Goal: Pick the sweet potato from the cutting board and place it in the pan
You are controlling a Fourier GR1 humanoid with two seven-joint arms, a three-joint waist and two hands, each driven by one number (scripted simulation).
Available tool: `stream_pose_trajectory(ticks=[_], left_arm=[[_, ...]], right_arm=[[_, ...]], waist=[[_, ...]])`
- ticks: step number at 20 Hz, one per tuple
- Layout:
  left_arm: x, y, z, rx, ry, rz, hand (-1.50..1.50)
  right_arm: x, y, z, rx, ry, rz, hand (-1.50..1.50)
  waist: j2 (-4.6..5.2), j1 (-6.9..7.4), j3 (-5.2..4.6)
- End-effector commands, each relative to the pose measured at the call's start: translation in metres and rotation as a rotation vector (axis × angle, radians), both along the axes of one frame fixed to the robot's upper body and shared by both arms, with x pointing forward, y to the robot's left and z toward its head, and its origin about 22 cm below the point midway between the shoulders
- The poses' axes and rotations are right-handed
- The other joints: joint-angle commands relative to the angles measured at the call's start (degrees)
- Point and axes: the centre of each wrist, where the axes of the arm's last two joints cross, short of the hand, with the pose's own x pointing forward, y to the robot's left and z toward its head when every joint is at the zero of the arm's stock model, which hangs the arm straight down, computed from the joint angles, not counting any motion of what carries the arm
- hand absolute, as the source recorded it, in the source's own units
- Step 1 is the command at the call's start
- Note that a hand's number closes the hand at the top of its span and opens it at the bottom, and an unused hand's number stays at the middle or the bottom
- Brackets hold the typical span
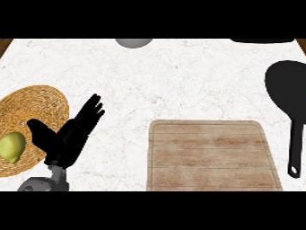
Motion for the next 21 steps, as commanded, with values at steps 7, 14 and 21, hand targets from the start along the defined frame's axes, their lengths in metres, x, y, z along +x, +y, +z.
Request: stream_pose_trajectory(ticks=[7, 14, 21], left_arm=[[0.006, -0.009, -0.007, 0.009, -0.013, 0.032, 0.00], [-0.005, -0.012, -0.016, 0.000, 0.022, 0.011, 0.00], [-0.013, -0.015, -0.012, -0.005, 0.012, 0.007, 0.00]], right_arm=[[-0.062, 0.052, -0.031, 0.027, -0.187, 0.237, -1.50], [-0.110, 0.077, -0.058, 0.005, -0.205, 0.291, -1.50], [-0.111, 0.099, -0.050, -0.008, -0.229, 0.320, -1.50]], waist=[[-0.09, -1.38, -0.27], [0.07, -0.42, -0.33], [0.08, -0.18, -0.38]])
